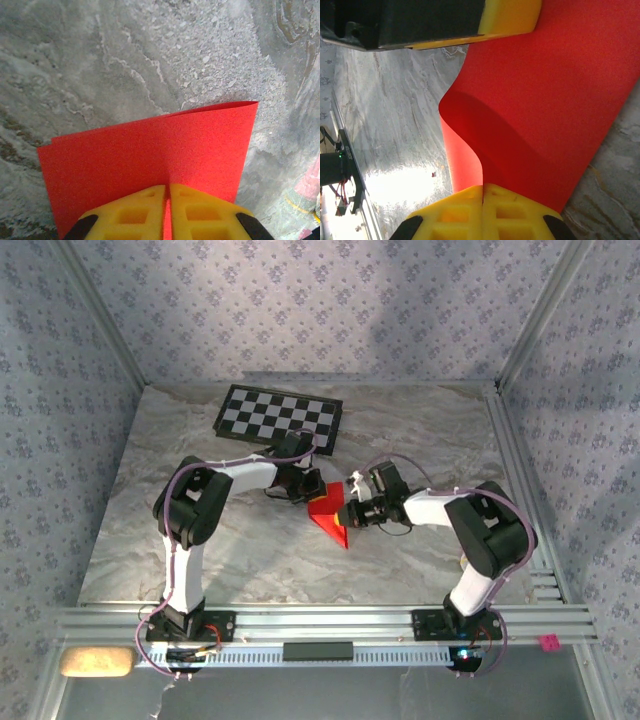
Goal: Fold a paper plane with a square sheet of paper (pick it up from the middle)
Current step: Third fold the triangle at the center of the table.
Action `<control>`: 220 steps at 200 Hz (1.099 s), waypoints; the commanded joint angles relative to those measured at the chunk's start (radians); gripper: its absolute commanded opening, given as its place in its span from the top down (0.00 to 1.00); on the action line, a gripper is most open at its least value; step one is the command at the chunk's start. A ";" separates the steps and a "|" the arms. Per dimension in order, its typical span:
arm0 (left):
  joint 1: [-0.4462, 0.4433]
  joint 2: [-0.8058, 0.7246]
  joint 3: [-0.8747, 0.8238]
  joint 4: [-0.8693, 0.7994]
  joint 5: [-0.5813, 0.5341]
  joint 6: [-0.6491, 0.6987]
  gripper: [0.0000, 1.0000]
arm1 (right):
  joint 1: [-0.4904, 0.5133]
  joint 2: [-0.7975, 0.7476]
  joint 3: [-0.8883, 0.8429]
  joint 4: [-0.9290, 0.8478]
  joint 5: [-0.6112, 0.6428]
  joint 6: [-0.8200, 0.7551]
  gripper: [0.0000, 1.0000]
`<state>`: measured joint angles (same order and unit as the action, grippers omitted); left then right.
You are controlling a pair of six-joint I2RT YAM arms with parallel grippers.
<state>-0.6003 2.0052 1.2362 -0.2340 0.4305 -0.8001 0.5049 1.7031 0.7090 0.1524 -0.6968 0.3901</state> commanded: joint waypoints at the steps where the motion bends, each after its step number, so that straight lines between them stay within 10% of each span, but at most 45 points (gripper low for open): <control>1: 0.004 0.035 0.009 -0.054 -0.035 0.021 0.87 | -0.008 0.024 0.035 -0.050 -0.023 -0.040 1.00; 220: 0.003 0.039 0.008 -0.046 -0.027 0.012 0.87 | -0.025 0.069 0.084 -0.108 -0.021 -0.082 1.00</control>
<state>-0.6003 2.0068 1.2366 -0.2348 0.4309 -0.8005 0.4858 1.7550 0.7715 0.0769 -0.7044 0.3290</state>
